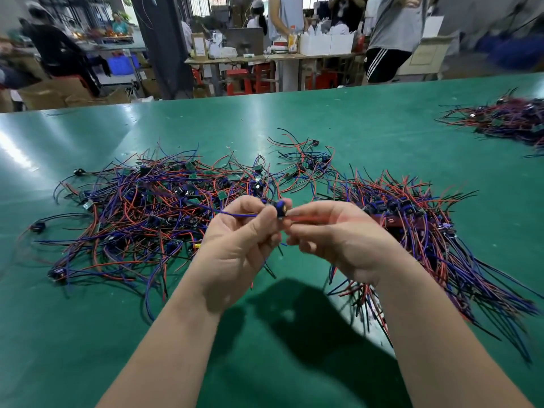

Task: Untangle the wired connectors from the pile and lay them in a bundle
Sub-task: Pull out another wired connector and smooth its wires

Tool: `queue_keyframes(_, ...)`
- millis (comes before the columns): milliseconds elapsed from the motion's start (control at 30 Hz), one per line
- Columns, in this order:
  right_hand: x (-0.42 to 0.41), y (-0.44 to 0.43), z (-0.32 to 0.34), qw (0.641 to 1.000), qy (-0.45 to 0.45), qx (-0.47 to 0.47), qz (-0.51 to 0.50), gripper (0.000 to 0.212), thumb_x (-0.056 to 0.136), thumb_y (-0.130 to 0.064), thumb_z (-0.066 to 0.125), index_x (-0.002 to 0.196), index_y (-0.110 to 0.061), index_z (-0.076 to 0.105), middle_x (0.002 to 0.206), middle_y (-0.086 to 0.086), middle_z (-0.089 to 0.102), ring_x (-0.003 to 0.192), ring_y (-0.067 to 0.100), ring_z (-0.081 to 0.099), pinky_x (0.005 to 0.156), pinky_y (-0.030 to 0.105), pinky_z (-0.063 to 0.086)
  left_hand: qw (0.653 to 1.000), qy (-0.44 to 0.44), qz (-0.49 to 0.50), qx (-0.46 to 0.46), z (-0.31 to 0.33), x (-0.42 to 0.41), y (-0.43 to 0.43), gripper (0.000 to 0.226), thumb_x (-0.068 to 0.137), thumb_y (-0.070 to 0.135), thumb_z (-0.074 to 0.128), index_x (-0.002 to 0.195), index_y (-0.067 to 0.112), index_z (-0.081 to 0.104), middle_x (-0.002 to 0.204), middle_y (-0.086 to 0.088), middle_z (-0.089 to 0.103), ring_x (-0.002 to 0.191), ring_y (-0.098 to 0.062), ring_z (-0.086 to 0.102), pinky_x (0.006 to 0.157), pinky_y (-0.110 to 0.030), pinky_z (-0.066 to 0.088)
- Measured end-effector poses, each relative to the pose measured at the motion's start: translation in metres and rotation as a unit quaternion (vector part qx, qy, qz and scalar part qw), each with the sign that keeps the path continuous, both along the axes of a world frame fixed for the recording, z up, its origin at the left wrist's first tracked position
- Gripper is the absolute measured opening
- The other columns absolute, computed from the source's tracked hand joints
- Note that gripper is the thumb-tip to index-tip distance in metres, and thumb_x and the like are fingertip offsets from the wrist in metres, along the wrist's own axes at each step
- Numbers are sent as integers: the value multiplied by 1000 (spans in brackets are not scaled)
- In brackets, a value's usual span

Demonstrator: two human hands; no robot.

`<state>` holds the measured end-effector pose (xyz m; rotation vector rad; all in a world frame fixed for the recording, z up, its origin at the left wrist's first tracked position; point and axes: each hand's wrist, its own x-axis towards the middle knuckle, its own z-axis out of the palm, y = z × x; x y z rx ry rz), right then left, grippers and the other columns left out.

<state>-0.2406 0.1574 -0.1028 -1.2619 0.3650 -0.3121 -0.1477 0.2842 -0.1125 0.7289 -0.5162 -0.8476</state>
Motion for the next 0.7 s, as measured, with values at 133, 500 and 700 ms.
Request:
queue_keyframes(133,0,6,2,999,-15,4,43,12,61,-11,70,73,-10,74,67,5,69,54,10,64,49,14,49,992,-5,125,-7,0,-2,-6,26,59,12,69,74,13,48,74,-5,71,64,-11,67,62,-17,52)
queue_keyframes(500,2,-2,4,994,-52,29,-89,4,60,-16,71,58,-12,71,58,0,65,45,5,54,42,11,42,900,-365,220,97,-13,-3,-7,25,73,-6,60,77,17,68,96,0,74,88,-15,71,76,-23,54)
queue_keyframes(700,0,-3,3,997,-23,-37,-68,4,61,-13,74,59,-12,70,55,0,62,45,6,54,45,13,42,961,-192,111,165,-5,-9,-6,24,62,21,75,82,8,72,68,-8,72,57,-13,66,57,-24,56)
